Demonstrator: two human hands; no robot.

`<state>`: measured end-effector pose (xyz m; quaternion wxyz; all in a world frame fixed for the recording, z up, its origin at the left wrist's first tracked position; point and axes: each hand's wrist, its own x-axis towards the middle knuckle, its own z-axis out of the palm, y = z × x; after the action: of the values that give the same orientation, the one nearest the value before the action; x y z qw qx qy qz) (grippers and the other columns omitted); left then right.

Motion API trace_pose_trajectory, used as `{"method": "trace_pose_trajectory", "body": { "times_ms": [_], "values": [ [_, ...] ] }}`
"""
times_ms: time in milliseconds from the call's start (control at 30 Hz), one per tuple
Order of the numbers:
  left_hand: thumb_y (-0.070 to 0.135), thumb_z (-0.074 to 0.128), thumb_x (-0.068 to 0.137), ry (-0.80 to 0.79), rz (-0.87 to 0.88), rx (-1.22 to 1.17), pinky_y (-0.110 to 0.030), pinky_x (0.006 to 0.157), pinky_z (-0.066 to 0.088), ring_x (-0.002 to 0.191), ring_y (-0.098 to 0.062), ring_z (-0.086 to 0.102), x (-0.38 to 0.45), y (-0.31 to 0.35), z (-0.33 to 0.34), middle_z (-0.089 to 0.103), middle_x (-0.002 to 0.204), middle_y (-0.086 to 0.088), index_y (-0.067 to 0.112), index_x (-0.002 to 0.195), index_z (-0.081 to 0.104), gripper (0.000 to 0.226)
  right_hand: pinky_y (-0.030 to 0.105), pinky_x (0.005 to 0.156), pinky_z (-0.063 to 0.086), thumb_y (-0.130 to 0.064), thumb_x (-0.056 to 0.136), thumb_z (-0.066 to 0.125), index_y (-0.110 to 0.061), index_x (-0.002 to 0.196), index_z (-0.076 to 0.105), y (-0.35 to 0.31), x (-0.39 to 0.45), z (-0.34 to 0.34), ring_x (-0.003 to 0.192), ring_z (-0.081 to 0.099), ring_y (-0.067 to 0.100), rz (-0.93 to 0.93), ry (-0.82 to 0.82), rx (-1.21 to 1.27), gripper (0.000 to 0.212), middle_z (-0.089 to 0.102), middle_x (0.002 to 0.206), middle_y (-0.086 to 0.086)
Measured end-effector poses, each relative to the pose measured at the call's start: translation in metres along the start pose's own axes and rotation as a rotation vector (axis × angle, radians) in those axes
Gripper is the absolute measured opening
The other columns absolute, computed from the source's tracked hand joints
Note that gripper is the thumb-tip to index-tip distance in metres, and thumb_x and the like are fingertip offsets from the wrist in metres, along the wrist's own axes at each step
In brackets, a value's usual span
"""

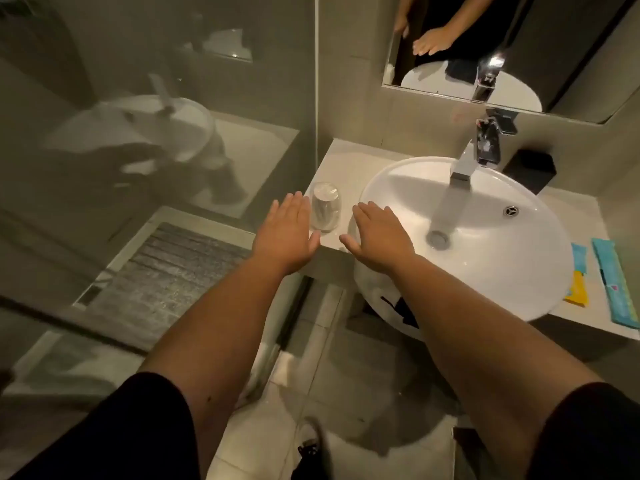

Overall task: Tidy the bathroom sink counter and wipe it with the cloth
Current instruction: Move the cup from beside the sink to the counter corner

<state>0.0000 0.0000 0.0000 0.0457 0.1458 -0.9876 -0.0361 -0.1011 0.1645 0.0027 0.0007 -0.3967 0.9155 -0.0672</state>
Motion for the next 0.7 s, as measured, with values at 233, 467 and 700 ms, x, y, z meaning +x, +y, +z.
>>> {"method": "trace_pose_trajectory", "body": {
  "times_ms": [233, 467, 700],
  "values": [
    [0.036, 0.040, 0.097, -0.068, 0.009, -0.117, -0.041, 0.119, 0.007, 0.147, -0.025, 0.010, 0.058, -0.035, 0.021, 0.015, 0.159, -0.012, 0.008, 0.150, 0.011, 0.066, 0.041, 0.107, 0.036, -0.055, 0.090, 0.050, -0.018, 0.132, 0.046, -0.007, 0.060, 0.030, 0.118, 0.053, 0.025, 0.079, 0.014, 0.093, 0.057, 0.056, 0.135, 0.005],
    [0.019, 0.044, 0.095, -0.138, -0.022, -0.261, -0.038, 0.118, 0.011, 0.145, -0.024, 0.019, 0.113, -0.047, 0.038, 0.020, 0.158, -0.010, 0.009, 0.150, 0.014, 0.063, 0.041, 0.105, 0.039, -0.059, 0.087, 0.052, -0.020, 0.125, 0.049, 0.008, 0.109, 0.052, 0.110, 0.056, 0.023, 0.118, 0.015, 0.081, 0.054, 0.059, 0.126, 0.003],
    [0.012, 0.043, 0.092, -0.251, -0.041, -0.535, -0.039, 0.100, 0.042, 0.122, -0.030, 0.050, 0.137, -0.042, 0.055, 0.049, 0.140, -0.010, 0.019, 0.145, 0.032, 0.055, 0.053, 0.113, 0.025, -0.059, 0.091, 0.040, -0.029, 0.122, 0.055, 0.023, 0.126, 0.069, 0.114, 0.057, 0.022, 0.115, -0.055, 0.229, 0.046, 0.065, 0.123, -0.001]
  ]
}}
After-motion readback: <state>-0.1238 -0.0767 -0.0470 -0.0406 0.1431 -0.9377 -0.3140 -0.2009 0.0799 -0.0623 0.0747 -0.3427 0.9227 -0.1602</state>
